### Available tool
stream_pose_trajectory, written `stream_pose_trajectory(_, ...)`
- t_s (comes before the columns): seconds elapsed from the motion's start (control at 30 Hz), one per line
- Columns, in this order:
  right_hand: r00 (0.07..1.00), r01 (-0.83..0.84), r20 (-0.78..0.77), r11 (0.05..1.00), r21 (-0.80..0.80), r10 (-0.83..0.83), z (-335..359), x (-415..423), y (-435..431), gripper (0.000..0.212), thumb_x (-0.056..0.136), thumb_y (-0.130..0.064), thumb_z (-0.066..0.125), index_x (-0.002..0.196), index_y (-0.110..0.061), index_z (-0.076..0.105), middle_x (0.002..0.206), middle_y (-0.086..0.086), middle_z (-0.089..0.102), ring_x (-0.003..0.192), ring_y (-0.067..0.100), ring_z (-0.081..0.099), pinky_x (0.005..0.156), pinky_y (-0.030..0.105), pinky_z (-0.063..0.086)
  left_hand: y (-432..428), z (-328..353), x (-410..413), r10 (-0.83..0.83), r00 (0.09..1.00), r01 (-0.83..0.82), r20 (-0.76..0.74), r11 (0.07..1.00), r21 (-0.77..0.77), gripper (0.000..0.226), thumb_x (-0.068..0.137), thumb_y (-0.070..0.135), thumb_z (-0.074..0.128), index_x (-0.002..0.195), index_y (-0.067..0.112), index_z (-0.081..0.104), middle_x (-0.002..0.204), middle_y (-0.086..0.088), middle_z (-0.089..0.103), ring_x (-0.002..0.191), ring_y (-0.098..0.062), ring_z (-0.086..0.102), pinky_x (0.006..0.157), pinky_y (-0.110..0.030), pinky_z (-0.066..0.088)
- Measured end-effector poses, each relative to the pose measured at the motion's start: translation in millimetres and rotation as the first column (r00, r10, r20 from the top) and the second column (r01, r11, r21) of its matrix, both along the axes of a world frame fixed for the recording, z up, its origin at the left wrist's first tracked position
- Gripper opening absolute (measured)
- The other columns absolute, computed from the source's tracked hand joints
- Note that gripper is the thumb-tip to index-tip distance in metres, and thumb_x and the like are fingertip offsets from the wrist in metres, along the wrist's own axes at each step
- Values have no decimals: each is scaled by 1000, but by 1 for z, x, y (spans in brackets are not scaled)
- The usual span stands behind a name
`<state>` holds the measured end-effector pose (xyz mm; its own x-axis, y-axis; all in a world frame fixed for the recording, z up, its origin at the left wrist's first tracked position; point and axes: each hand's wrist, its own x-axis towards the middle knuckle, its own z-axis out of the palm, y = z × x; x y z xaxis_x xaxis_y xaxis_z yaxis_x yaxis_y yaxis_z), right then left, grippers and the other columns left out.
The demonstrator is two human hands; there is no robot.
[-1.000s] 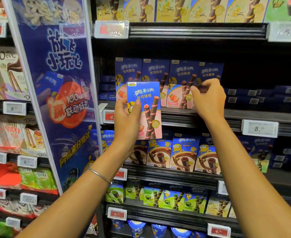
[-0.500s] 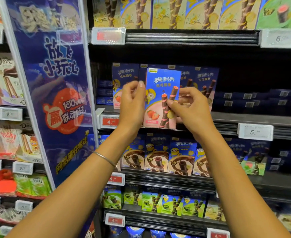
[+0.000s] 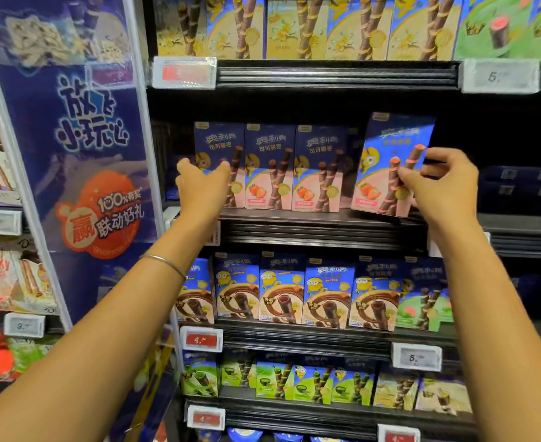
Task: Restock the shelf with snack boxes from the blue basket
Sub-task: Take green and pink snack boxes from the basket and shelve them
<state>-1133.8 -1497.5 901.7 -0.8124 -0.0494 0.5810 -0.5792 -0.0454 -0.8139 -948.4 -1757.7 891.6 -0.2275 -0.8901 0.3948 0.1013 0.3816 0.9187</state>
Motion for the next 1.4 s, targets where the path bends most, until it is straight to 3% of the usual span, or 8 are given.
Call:
stream_pose_trajectory(0.2,1000,-16,4,998,58,16,-9,-15,-10,39,86,-13,77,122,-15,62,107,1,70,94,11,69,79,29,57,-1,-2,-4,23,999,-23,21,999,-31,79,98,35,71,158,7,29,154,-13,46,135,-28,50,98,-35,42)
stream_pose_trajectory(0.4,1000,26,-14,994,102,-25,-9,-23,-20,34,88,-18,75,119,-16,62,106,0,70,98,14,69,86,36,58,2,-3,-6,45,992,-36,115,996,-76,84,90,31,82,153,7,32,152,-14,40,122,-25,51,94,-39,47)
stream_pose_trajectory(0.5,1000,30,-8,992,124,-29,-10,-24,-24,34,89,-20,74,119,-15,61,109,2,71,99,15,68,90,41,58,5,-1,-6,65,981,-50,185,995,-86,91,86,35,86,152,7,30,155,-16,33,133,-35,48,105,-47,48)
stream_pose_trajectory(0.67,1000,-24,-11,973,230,28,-15,-22,-30,46,83,-25,81,118,-19,51,112,-1,65,91,9,64,64,18,48,6,-2,-10,80,972,-57,220,993,-108,96,85,37,88,153,8,27,157,-17,29,139,-38,43,107,-47,45)
stream_pose_trajectory(0.87,999,4,-32,942,335,8,-12,-19,-36,48,86,-27,77,118,-13,44,120,9,65,106,26,66,89,47,58,7,-3,-12,91,966,-62,241,990,-125,97,85,40,88,153,9,26,158,-16,29,140,-38,44,108,-48,46)
stream_pose_trajectory(1.2,1000,-1,-3,924,383,3,-10,-16,-39,49,90,-26,74,122,-12,40,126,13,62,109,32,64,91,52,57,1,-6,-16,114,960,-76,255,985,-156,94,85,41,88,151,8,29,156,-17,30,137,-37,46,94,-39,42)
stream_pose_trajectory(1.4,1000,-14,22,919,394,6,-8,-17,-41,54,90,-25,75,126,-13,37,130,13,60,112,30,63,92,47,56,0,-8,-16,122,954,-78,273,983,-167,86,88,34,84,149,8,29,154,-18,31,136,-40,46,106,-50,47)
